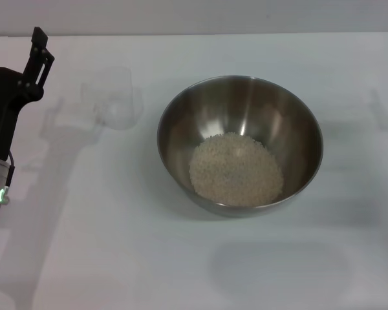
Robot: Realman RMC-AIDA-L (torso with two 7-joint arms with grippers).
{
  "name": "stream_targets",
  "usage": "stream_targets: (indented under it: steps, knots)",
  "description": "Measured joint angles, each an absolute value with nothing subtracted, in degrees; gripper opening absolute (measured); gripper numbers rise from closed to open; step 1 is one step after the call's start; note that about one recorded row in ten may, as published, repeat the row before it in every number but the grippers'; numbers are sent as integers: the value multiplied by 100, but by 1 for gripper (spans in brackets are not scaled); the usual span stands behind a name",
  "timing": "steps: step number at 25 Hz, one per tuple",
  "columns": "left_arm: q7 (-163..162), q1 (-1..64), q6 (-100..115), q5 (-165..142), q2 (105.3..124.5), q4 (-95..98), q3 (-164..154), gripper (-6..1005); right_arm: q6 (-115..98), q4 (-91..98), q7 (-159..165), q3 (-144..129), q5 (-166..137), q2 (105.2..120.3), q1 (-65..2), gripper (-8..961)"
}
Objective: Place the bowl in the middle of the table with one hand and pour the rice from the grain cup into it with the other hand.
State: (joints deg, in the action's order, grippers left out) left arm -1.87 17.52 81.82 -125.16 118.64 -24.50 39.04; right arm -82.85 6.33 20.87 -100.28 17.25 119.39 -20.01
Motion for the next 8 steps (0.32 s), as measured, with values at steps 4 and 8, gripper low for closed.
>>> stream_targets:
  steps: [4, 8]
  knots:
    - [-219, 1840, 8206, -12500, 11864, -2291, 3906, 819, -8149, 630, 2096, -10028, 1713, 11943, -1995, 730]
    - [-230, 1841, 8202, -12473, 11879, -2258, 3921, 819, -8014, 626, 2082, -10035, 1652, 11930, -2044, 730]
